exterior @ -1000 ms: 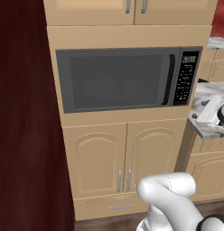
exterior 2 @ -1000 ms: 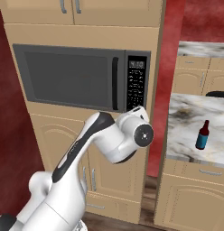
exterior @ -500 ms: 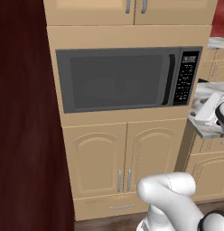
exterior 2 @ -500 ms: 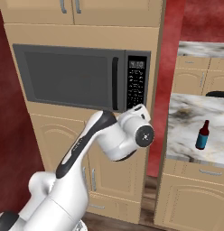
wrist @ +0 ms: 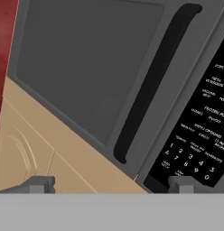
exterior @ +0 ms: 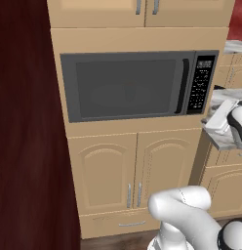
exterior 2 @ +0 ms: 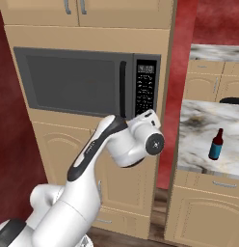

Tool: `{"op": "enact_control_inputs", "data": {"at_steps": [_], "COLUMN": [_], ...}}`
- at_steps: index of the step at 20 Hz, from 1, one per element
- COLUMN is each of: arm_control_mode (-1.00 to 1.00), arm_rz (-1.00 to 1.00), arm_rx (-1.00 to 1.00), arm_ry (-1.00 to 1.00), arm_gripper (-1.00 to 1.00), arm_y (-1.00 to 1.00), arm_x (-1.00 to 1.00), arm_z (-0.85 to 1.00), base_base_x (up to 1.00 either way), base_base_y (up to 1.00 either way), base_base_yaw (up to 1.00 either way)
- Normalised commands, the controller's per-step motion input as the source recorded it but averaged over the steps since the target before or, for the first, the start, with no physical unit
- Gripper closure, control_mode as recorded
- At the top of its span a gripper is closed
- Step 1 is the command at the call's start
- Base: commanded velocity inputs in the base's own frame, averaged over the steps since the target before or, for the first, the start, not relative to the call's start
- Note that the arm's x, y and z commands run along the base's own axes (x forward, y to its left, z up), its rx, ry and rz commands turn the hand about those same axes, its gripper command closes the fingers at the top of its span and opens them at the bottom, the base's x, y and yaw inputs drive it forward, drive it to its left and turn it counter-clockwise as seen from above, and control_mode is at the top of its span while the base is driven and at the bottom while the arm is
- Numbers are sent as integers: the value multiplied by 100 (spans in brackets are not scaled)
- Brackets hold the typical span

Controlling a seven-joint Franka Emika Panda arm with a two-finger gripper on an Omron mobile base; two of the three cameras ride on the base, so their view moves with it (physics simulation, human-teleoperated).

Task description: Place the microwavable item in the microwave. Then, close the microwave door and press the start button.

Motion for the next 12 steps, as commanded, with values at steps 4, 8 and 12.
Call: {"op": "enact_control_inputs", "data": {"at_steps": [4, 8, 12], "arm_control_mode": [-100, -100, -100], "arm_rz": [0, 0, 1], "arm_rx": [0, 0, 0], "arm_ry": [0, 0, 0], "arm_gripper": [-100, -100, -100], "arm_y": [0, 0, 0], "arm_x": [5, 9, 18], "arm_z": [-10, -12, -17], "base_base_x": [0, 0, 0], "base_base_y": [0, 0, 0], "base_base_yaw": [0, 0, 0]}}
